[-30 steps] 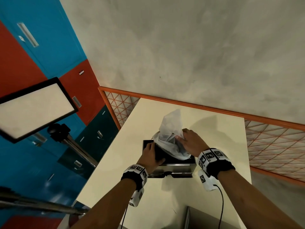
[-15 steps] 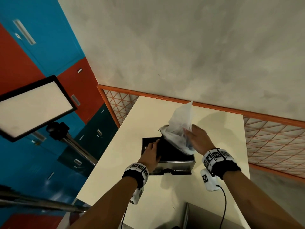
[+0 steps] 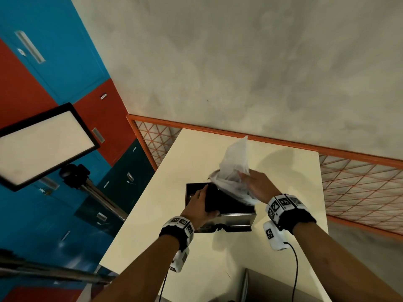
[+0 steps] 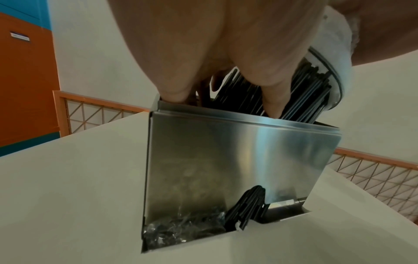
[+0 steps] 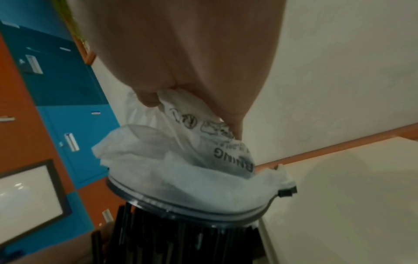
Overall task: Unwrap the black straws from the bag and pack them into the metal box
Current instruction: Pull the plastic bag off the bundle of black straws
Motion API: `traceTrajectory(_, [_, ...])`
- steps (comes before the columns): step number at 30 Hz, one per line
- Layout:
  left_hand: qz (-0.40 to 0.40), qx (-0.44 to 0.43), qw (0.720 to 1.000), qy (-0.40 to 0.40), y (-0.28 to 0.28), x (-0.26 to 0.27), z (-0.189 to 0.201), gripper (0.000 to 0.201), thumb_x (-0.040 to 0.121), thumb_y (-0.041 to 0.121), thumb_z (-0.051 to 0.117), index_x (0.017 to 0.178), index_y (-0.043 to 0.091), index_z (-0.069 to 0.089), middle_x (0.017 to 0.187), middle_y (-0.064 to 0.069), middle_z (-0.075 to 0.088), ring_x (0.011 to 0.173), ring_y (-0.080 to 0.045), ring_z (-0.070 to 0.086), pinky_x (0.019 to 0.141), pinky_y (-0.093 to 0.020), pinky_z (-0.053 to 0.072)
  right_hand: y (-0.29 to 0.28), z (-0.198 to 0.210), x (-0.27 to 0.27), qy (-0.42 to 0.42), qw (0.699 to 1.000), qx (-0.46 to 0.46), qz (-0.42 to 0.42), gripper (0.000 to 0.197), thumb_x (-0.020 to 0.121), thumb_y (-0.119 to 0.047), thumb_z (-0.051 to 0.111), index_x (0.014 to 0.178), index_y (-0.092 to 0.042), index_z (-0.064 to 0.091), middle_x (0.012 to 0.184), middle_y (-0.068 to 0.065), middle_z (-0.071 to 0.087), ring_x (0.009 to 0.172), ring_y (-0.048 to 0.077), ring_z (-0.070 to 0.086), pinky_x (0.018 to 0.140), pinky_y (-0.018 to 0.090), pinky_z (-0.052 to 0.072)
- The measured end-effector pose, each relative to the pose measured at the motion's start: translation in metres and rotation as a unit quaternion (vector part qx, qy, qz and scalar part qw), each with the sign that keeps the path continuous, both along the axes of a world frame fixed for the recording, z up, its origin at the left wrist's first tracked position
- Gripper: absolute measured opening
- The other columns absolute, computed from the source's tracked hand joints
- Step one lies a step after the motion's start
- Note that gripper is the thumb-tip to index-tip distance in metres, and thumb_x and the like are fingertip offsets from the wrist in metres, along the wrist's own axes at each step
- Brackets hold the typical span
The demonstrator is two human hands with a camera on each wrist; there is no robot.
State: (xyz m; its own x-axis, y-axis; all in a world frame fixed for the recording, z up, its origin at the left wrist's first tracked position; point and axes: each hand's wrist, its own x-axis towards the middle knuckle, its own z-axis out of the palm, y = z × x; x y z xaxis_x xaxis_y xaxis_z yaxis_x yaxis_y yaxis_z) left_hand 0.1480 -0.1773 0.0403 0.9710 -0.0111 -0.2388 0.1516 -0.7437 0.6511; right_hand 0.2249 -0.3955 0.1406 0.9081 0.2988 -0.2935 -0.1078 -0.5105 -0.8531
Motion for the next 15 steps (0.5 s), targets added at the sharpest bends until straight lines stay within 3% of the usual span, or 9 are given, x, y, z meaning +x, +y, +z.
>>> traceTrajectory(3, [0.009,-0.008,1.000,0.002,0.001,0.000,-0.001,0.107,0.082,0.042,0.078,0.161,0.019,0.009,0.160,-0.005,0.026,0.144,-0.028,0.036,0.116,-0.044,0.036,-0.007,0.020,0.003,-0.051,0.996,0.024,-0.065,0.033,0.101,-0.043,0.047,0.082,-0.020,0.061,0.066,0.005,0.062,0.052,0.021,0.054,0.043,0.018,0.040])
traceTrajectory(7, [0.024,-0.001,1.000,0.018,0.003,0.001,0.000,0.109,0.081,0.043,0.079,0.161,0.019,0.010,0.160,-0.006,0.026,0.144,-0.030,0.036,0.116,-0.045,0.036,-0.023,0.030,0.016,-0.098,0.991,-0.003,-0.087,0.042,0.100,-0.048,0.044,0.092,-0.011,0.064,0.083,0.008,0.065,0.075,0.023,0.061,0.064,0.028,0.041])
traceTrajectory(10, [0.025,-0.002,0.999,0.035,0.005,0.000,0.000,0.110,0.079,0.046,0.078,0.161,0.021,0.010,0.160,-0.007,0.027,0.144,-0.031,0.036,0.116,-0.047,0.036,-0.037,0.032,0.022,-0.086,0.993,-0.026,-0.078,0.040,0.100,-0.048,0.044,0.092,-0.014,0.064,0.092,0.010,0.065,0.079,0.023,0.059,0.065,0.029,0.038])
traceTrajectory(15, [0.031,-0.003,0.998,0.047,0.005,0.000,0.002,0.110,0.078,0.046,0.078,0.161,0.022,0.009,0.161,-0.008,0.026,0.145,-0.032,0.035,0.116,-0.049,0.036,-0.057,0.038,0.029,-0.090,0.987,0.005,-0.133,0.046,0.100,-0.049,0.045,0.108,-0.010,0.067,0.102,0.014,0.066,0.092,0.029,0.061,0.079,0.031,0.039])
